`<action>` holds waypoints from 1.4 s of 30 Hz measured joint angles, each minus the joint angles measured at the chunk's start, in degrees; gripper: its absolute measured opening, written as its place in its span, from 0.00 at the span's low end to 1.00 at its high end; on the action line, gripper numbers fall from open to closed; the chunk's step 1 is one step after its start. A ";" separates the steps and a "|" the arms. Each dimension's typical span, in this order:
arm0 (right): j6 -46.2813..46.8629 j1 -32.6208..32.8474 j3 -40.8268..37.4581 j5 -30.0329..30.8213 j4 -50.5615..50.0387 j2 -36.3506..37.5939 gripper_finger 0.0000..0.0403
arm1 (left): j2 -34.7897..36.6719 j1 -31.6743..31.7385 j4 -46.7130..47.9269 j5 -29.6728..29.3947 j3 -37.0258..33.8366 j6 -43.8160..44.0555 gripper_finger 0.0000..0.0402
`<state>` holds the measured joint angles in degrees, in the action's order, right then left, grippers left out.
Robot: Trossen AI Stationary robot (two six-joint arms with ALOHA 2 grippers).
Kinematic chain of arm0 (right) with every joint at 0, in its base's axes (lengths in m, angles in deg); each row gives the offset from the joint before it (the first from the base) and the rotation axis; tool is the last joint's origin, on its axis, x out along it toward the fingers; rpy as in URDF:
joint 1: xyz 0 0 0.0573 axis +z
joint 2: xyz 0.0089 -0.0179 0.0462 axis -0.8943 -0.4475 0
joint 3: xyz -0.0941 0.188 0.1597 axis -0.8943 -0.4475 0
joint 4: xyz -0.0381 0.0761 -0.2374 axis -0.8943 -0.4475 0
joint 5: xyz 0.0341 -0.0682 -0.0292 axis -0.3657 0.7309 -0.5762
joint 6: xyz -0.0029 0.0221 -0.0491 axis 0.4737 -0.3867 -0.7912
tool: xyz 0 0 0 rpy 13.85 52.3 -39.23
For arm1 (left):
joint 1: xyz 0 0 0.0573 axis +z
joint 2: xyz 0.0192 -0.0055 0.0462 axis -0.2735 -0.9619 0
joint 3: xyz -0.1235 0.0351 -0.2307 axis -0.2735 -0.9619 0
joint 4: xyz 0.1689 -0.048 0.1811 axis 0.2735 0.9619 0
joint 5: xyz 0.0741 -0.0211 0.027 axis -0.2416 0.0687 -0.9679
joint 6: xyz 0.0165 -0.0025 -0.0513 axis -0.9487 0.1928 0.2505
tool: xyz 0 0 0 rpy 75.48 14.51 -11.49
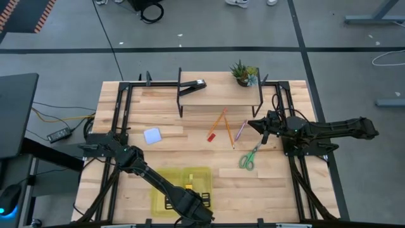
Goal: Pack school essentials
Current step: Put the yellow crayon box into the yellow supply box
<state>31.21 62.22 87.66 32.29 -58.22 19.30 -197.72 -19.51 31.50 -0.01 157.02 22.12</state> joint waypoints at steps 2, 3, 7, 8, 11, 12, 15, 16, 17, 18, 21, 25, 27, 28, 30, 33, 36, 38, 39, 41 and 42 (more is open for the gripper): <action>0.00 0.00 0.00 0.00 -0.01 0.00 0.06 | 0.00 0.27 -0.01 0.54 0.00 0.51 0.32; 0.00 0.00 0.00 0.00 0.00 0.00 0.06 | 0.00 0.51 -0.01 1.20 0.00 0.64 0.30; 0.00 -0.01 0.00 0.00 -0.01 0.00 0.06 | 0.00 1.27 0.05 2.65 0.00 1.04 0.23; 0.00 -0.01 0.00 0.00 0.01 0.00 0.06 | 0.00 1.44 0.05 2.67 0.00 1.02 0.22; 0.00 0.00 0.00 0.00 0.01 0.00 0.06 | 0.00 1.69 0.13 2.90 0.00 0.67 0.19; 0.00 -0.01 0.00 0.00 0.01 0.00 0.06 | 0.00 1.78 0.10 3.28 0.00 0.65 0.18; 0.00 0.00 0.00 0.00 0.01 0.00 0.06 | 0.00 2.36 0.05 4.63 0.02 0.69 0.17; 0.00 -0.02 0.00 0.00 0.01 0.00 0.06 | 0.00 2.51 0.01 5.02 0.04 0.71 0.17; 0.00 -0.02 0.00 0.00 0.01 0.00 0.06 | 0.00 2.64 -0.11 5.34 0.04 0.85 0.17; 0.00 -0.02 0.00 0.00 0.01 0.00 0.06 | 0.00 2.78 -0.26 5.44 0.04 1.00 0.17; 0.00 0.00 0.00 0.00 0.01 0.00 0.06 | 0.00 2.87 -0.34 5.55 0.04 0.91 0.17; 0.00 -0.01 0.00 0.00 0.01 0.00 0.06 | 0.00 2.87 -0.34 5.47 0.04 0.83 0.17; 0.00 0.00 0.00 0.00 0.01 0.00 0.06 | 0.00 2.83 -0.33 4.67 0.12 0.62 0.17; 0.00 -0.01 0.00 0.00 0.01 0.00 0.06 | -0.05 2.77 0.09 3.92 0.74 0.65 0.17; 0.00 -0.02 0.00 0.00 0.01 0.00 0.06 | -0.11 2.70 0.47 2.66 2.39 0.65 0.17; 0.00 0.00 0.00 0.00 0.01 0.00 0.06 | -0.02 2.71 0.46 2.67 4.53 1.12 0.17; 0.00 -0.01 0.00 0.00 0.01 0.00 0.06 | -0.02 2.69 1.23 2.65 5.08 2.26 0.17; 0.00 -0.02 0.00 0.00 0.01 0.00 0.06 | -0.02 2.62 1.82 2.73 5.09 3.52 0.17; 0.00 -0.02 0.00 0.00 0.01 0.00 0.06 | -0.02 2.60 2.53 3.08 5.07 3.95 0.17; 0.00 0.00 0.00 0.00 0.01 0.00 0.06 | -0.02 2.43 3.24 4.67 5.09 5.15 0.17; 0.00 -0.02 0.00 0.00 0.01 0.01 0.06 | -0.02 2.43 2.85 5.54 5.07 5.50 0.17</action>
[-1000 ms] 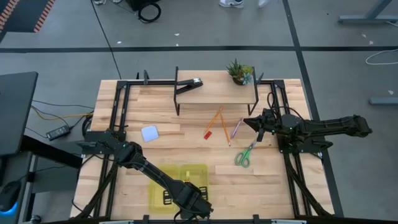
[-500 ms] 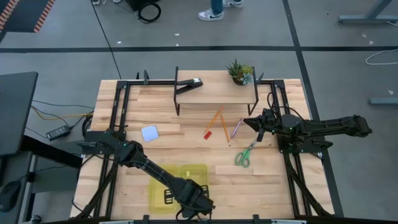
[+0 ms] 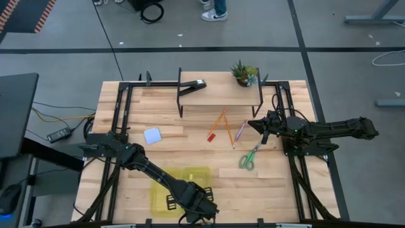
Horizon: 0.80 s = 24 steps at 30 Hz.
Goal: Pack school essentials
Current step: Put the yellow crayon box into the yellow supply box
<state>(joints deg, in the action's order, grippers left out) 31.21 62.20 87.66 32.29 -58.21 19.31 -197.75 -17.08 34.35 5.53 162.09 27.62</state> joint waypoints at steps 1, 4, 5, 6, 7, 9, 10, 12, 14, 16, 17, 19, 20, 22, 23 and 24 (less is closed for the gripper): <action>0.00 0.01 0.00 0.00 0.00 0.00 0.06 | 0.00 0.00 -0.12 0.67 0.00 0.37 0.17; 0.29 0.01 0.00 0.00 0.00 -0.01 0.06 | 0.00 0.04 0.35 1.87 0.00 2.51 0.17; 0.31 0.00 0.00 0.00 0.00 -0.01 0.06 | 0.00 0.08 0.81 2.43 0.01 2.83 0.17; 0.30 0.00 0.00 0.00 0.00 -0.01 0.06 | 0.00 0.13 1.06 2.87 -0.04 3.03 0.17; 0.32 0.02 0.00 0.00 0.00 -0.01 0.06 | 0.02 0.15 1.12 3.05 -0.40 3.02 0.17; 0.34 0.01 0.00 0.00 0.00 -0.01 0.06 | -0.04 0.15 1.58 3.03 -0.66 2.38 0.17; 0.38 0.02 0.00 0.00 0.00 0.00 0.06 | -0.07 0.15 1.69 3.03 -0.68 2.34 0.17; 0.39 0.02 0.00 0.00 0.00 -0.01 0.06 | -0.05 0.21 1.53 3.07 -0.68 1.85 0.17; 0.42 0.02 0.00 0.00 0.00 0.00 0.06 | -0.04 0.31 1.58 3.19 -0.68 1.13 0.17; 0.43 0.02 0.00 0.00 -0.01 0.00 0.06 | -0.04 0.42 1.70 3.20 -0.68 1.15 0.17; 0.44 0.02 0.00 0.00 0.00 -0.01 0.06 | -0.04 0.44 1.95 3.20 -0.68 1.15 0.17; 0.44 0.02 0.00 0.00 -0.02 0.00 0.06 | -0.76 0.63 2.27 3.88 -0.61 1.15 0.17; 0.44 0.02 0.00 0.00 -0.01 0.01 0.06 | -1.12 0.66 2.57 4.19 -0.65 1.21 0.17; 0.44 0.02 0.00 0.00 -0.02 -0.02 0.06 | -2.59 0.66 3.51 5.07 -0.65 1.49 0.17; 0.44 0.01 0.00 -0.01 -0.11 -0.03 0.06 | -2.92 0.66 4.02 5.42 -0.63 1.35 0.17; 0.44 0.02 0.00 -0.02 -0.21 -0.07 0.06 | -3.16 0.65 4.55 5.35 -0.62 1.09 0.17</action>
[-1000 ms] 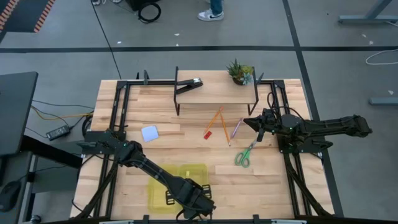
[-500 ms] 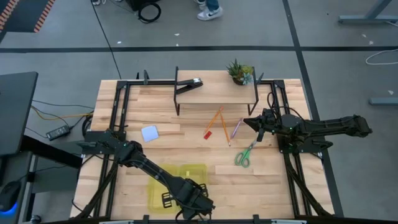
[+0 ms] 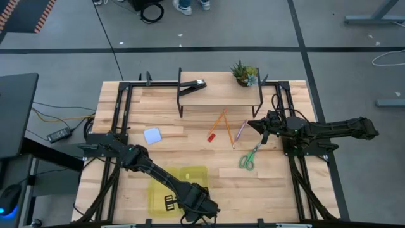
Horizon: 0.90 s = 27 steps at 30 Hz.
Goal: Pack school essentials
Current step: Put the yellow crayon box into the yellow supply box
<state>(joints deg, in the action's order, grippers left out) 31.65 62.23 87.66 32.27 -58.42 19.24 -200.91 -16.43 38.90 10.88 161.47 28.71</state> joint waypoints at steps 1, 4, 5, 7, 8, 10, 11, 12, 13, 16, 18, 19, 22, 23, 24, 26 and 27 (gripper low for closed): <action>0.00 0.00 0.00 0.00 0.09 -0.15 0.06 | -0.55 -0.02 0.00 -0.13 0.14 0.02 0.17; 0.00 0.00 0.00 0.00 0.12 -0.55 0.06 | -0.62 0.00 -0.18 -0.51 0.15 -0.05 0.19; 0.02 0.00 0.00 0.02 0.24 -0.76 0.06 | -0.63 -0.02 -0.55 -0.64 0.14 -0.30 0.20; 0.00 0.00 0.00 0.00 0.06 -0.85 0.06 | -0.82 0.00 -0.91 -0.93 0.10 -1.14 0.23; 0.00 0.00 0.00 0.03 0.21 -0.90 0.06 | -0.94 -0.02 -0.97 -1.06 0.12 -1.37 0.25; 0.00 0.00 0.00 0.03 0.19 -0.99 0.06 | -1.15 0.00 -1.28 -1.45 0.09 -1.49 0.28; 0.00 0.00 0.00 0.02 0.19 -0.99 0.06 | -1.19 0.00 -1.44 -1.64 0.09 -1.51 0.30; 0.00 0.00 0.00 0.04 0.23 -1.06 0.06 | -1.19 0.00 -1.69 -1.77 0.09 -1.63 0.33; 0.00 0.00 0.00 0.04 0.20 -1.12 0.06 | -1.19 0.04 -1.97 -1.92 0.09 -1.86 0.35; 0.00 0.00 0.00 0.04 0.21 -1.12 0.06 | -1.19 0.05 -3.18 -2.55 0.09 -1.97 0.42; 0.00 0.00 0.00 0.04 0.20 -1.12 0.06 | -1.19 0.05 -3.25 -2.76 0.09 -1.95 0.46; 0.00 0.00 0.00 0.02 0.23 -1.12 0.06 | -1.19 0.05 -3.20 -2.75 0.09 -1.92 0.47; 0.00 0.00 0.00 0.04 0.23 -1.12 0.06 | -1.19 0.05 -3.59 -2.80 0.09 -1.92 0.50; 0.00 0.00 0.00 0.04 0.24 -1.12 0.06 | -1.19 0.05 -3.90 -2.84 0.09 -1.92 0.50; 0.00 0.00 0.00 0.06 0.23 -1.12 0.06 | -1.19 0.05 -4.27 -2.92 0.09 -1.98 0.50; 0.00 0.00 0.00 0.07 0.23 -1.12 0.06 | -1.19 0.05 -4.95 -3.02 0.09 -2.04 0.49; 0.00 0.00 0.00 0.09 0.23 -1.12 0.06 | -1.19 0.05 -5.25 -3.02 0.09 -2.10 0.49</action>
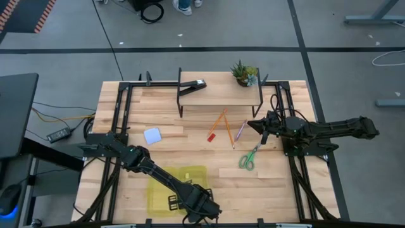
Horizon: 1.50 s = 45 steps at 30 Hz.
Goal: Pack school essentials
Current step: Put the yellow crayon box into the yellow supply box
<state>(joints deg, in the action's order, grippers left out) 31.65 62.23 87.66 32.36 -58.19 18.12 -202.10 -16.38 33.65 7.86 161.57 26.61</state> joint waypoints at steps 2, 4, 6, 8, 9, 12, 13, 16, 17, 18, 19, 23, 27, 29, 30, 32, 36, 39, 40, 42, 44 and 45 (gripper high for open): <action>0.00 0.00 0.00 0.04 0.00 0.00 0.06 | 0.00 0.00 -0.21 -0.02 0.00 -0.02 0.50; 0.00 0.00 0.00 0.04 0.00 0.00 0.06 | 0.00 0.00 -0.26 -0.34 0.00 -0.02 0.52; 0.02 0.00 0.00 0.04 0.00 0.00 0.06 | 0.00 0.00 -0.68 -1.14 0.00 0.03 0.55; 0.02 0.00 0.00 0.04 0.00 0.00 0.06 | 0.00 0.00 -1.26 -2.42 0.00 0.57 0.59; 0.01 0.00 0.00 0.04 0.00 0.00 0.06 | 0.00 0.00 -1.38 -3.21 0.00 0.62 0.61; 0.02 0.00 0.00 0.04 0.00 0.00 0.06 | 0.02 -0.19 -1.35 -5.28 0.00 0.90 0.67; 0.02 0.00 0.00 0.02 0.00 0.00 0.06 | 0.02 -0.24 -1.37 -5.50 0.00 1.01 0.69; 0.02 0.00 0.00 0.04 0.00 0.00 0.06 | 0.10 -0.52 -1.67 -6.62 0.00 2.48 0.75; 0.02 0.00 0.00 0.02 0.00 0.00 0.06 | 0.11 -0.69 -1.97 -7.66 0.00 3.51 0.76; 0.02 0.00 0.00 0.04 0.00 0.00 0.06 | 0.11 -0.87 -2.09 -8.85 0.00 4.20 0.77; 0.02 0.00 0.00 0.03 0.00 0.00 0.06 | 0.11 -1.11 -2.05 -10.22 0.00 5.31 0.78; 0.02 0.00 0.00 0.02 0.00 0.00 0.06 | 0.11 -2.16 -0.52 -16.34 0.00 10.04 0.79; 0.02 0.00 0.00 0.02 0.00 0.00 0.06 | 0.11 -2.91 0.69 -20.87 0.00 15.57 0.75; 0.24 0.00 0.00 0.02 0.00 0.00 0.06 | 0.11 -3.15 2.06 -23.12 0.00 18.74 0.71; 0.56 0.00 0.00 0.02 0.00 0.00 0.06 | 0.11 -3.13 2.94 -23.98 0.00 20.52 0.69; 0.82 0.00 0.00 0.02 0.00 0.00 0.06 | 0.15 -2.98 5.24 -24.80 0.00 24.02 0.65; 0.96 0.08 0.00 0.02 0.00 0.00 0.06 | 0.20 -1.74 8.60 -24.83 0.00 30.90 0.56; 1.22 0.93 0.00 0.07 0.00 0.00 0.06 | 0.20 -0.53 9.30 -24.88 0.00 34.01 0.49; 1.22 1.34 0.00 0.07 0.00 0.00 0.06 | 0.20 -0.21 9.38 -24.90 0.00 34.92 0.47; 1.29 2.30 0.00 0.09 0.00 0.00 0.06 | 0.20 0.32 9.39 -24.98 0.00 35.96 0.42; 1.27 3.27 0.00 0.09 0.15 0.00 0.06 | 0.20 0.72 9.20 -25.00 0.00 36.97 0.38; 1.10 3.76 0.00 0.09 0.49 0.00 0.06 | 0.20 0.86 8.75 -25.05 0.00 37.18 0.37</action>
<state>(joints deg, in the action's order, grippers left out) 32.75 65.98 87.66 32.45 -57.70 18.12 -201.90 -15.51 42.40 -17.19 161.57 63.79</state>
